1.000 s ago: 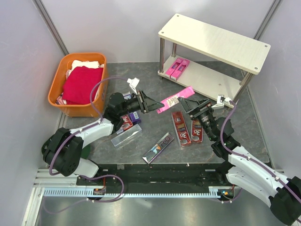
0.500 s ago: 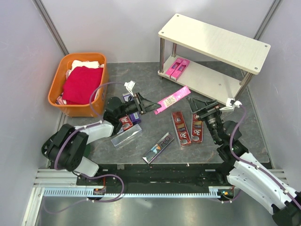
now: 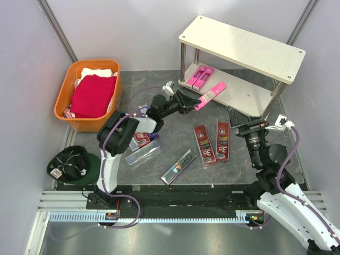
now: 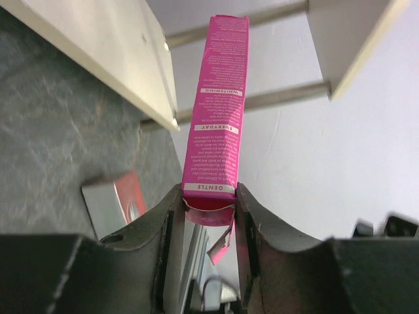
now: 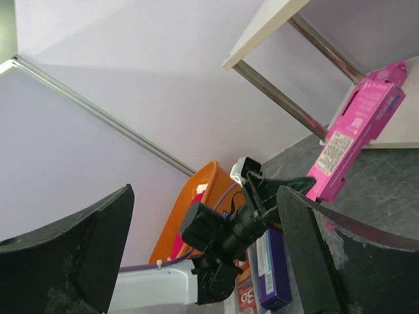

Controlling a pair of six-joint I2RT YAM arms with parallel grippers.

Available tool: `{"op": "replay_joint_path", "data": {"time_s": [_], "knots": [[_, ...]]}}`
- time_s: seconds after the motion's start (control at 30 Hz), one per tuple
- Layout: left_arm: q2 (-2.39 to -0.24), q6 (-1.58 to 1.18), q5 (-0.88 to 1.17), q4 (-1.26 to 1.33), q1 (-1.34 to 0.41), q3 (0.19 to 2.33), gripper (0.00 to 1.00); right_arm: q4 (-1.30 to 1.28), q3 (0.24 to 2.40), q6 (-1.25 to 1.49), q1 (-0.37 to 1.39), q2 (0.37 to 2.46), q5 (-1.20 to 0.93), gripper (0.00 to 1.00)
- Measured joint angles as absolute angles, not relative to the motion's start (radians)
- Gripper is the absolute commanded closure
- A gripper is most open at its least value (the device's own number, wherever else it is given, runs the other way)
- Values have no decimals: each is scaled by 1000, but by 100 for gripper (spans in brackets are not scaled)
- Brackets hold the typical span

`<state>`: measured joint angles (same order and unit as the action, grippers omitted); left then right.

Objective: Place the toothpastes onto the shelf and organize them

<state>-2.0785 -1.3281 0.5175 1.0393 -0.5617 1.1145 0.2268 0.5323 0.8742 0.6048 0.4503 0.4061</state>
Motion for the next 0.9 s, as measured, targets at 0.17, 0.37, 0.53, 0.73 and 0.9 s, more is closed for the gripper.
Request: {"op": "replay_joint_path", "data": {"time_s": [0.17,0.37,0.53,0.73,0.9], "knots": [[-2252,-1395,383,959,-602,1344,98,186,534,847,605,454,410,2],[-2422,-1426,283,786,-624,1639,98,160,550,830,605,452,410,2],[-2486,-1441,209,634,-625,1788,98,139,559,814,605,446,410,2],[-2542,-1477,163,547,-617,1863,97,127,562,806,605,437,410,2],[-2567,-1506,152,532,-609,1876,91,111,564,806,605,437,410,2]]}}
